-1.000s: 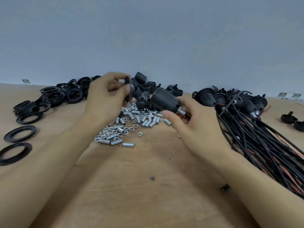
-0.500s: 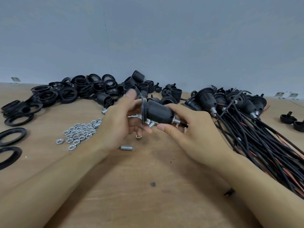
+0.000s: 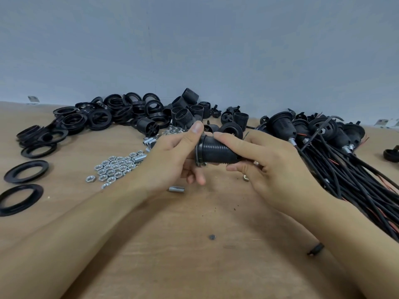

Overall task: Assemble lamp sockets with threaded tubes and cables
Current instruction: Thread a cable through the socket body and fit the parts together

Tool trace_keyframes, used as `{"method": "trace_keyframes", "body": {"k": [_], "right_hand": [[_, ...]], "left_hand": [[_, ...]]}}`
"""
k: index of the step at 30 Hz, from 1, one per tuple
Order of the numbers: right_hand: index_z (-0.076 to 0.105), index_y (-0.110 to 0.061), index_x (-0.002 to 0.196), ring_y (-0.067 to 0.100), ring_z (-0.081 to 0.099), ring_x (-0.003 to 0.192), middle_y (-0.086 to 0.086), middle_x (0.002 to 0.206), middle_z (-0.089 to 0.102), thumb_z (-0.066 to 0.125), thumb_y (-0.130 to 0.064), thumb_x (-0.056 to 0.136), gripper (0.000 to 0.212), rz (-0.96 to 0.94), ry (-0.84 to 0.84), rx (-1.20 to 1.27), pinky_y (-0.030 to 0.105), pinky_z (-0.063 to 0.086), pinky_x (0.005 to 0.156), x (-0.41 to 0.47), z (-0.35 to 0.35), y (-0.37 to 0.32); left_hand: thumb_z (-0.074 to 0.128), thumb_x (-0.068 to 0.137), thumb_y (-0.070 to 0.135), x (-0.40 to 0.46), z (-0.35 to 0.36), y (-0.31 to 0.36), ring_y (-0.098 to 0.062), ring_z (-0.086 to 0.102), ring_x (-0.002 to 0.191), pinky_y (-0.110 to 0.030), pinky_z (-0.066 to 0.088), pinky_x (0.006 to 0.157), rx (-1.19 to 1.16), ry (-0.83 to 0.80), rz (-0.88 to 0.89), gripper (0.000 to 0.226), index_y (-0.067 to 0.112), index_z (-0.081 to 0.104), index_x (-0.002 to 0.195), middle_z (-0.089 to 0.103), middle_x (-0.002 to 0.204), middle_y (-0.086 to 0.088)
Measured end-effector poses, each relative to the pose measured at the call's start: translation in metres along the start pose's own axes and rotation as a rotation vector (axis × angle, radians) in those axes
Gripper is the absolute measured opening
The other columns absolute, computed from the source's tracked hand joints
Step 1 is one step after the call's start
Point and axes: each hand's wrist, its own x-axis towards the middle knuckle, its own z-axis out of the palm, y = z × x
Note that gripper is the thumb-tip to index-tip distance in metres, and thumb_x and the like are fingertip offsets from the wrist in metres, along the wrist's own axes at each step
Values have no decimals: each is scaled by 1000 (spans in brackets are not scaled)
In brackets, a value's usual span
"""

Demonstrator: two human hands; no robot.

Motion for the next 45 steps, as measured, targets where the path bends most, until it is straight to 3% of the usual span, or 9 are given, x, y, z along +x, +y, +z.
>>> {"method": "trace_keyframes", "body": {"k": [5, 8, 16, 22, 28, 32, 37, 42, 45], "right_hand": [[57, -30, 134, 15, 55, 78, -2, 89, 59, 62, -24, 89, 46, 26, -28, 143, 23, 44, 68, 0, -1, -1], [54, -40, 129, 15, 64, 86, -19, 108, 66, 63, -29, 92, 40, 94, -97, 291, 28, 50, 74, -2, -4, -4], [60, -31, 116, 21, 61, 67, -7, 78, 67, 48, -45, 91, 31, 262, -142, 340, 45, 51, 62, -2, -4, -7], [60, -32, 113, 16, 59, 65, -11, 80, 69, 47, -43, 93, 26, 287, -108, 416, 45, 52, 62, -1, -2, -7], [61, -34, 111, 15, 63, 71, -14, 80, 69, 50, -44, 92, 24, 257, -86, 363, 38, 50, 62, -1, 0, -11], [61, -32, 116, 28, 64, 67, 2, 75, 69, 52, -48, 95, 28, 264, -111, 323, 44, 47, 66, -2, 1, -11], [61, -33, 113, 27, 63, 68, 4, 75, 69, 50, -48, 95, 25, 269, -87, 319, 43, 47, 64, -1, 1, -11], [61, -31, 116, 24, 62, 66, 1, 77, 69, 48, -46, 91, 32, 276, -57, 315, 44, 50, 64, -1, 1, -10], [62, -29, 115, 24, 61, 67, -1, 79, 70, 49, -44, 91, 31, 302, -28, 340, 48, 52, 66, -1, 1, -8]], "left_hand": [[44, 92, 61, -1, -6, 2, -15, 59, 47, -19, 42, 45, 5, -59, -43, 50, 26, 78, 80, 71, 64, -2], [49, 91, 51, -1, -9, 0, -17, 62, 53, -21, 47, 49, -41, -74, -27, 43, 20, 75, 103, 73, 75, -2], [68, 85, 10, -4, -21, 6, -27, 61, 122, -36, 54, 91, -66, -232, 31, 54, 15, 55, 137, 61, 137, -9], [68, 80, 28, -3, -25, 14, -33, 53, 132, -50, 43, 108, -272, -246, 12, 64, 10, 52, 139, 57, 143, -9], [55, 81, 24, -3, -21, 16, -30, 55, 130, -42, 45, 108, -350, -155, 52, 53, 5, 57, 130, 63, 133, -15], [49, 86, 30, -3, -25, 18, -30, 63, 120, -45, 42, 112, -416, -108, 72, 45, 8, 68, 119, 71, 117, -19], [50, 85, 30, -1, -31, 20, -21, 74, 79, -40, 50, 103, -638, -23, 102, 42, 5, 75, 105, 76, 81, -7], [48, 92, 42, 1, -20, 18, -23, 66, 117, -39, 46, 102, -224, 165, 52, 52, 6, 59, 128, 71, 119, -13], [44, 91, 48, -2, -18, 21, -29, 69, 109, -43, 47, 101, -299, 154, 96, 58, 2, 65, 120, 76, 84, -11]]}}
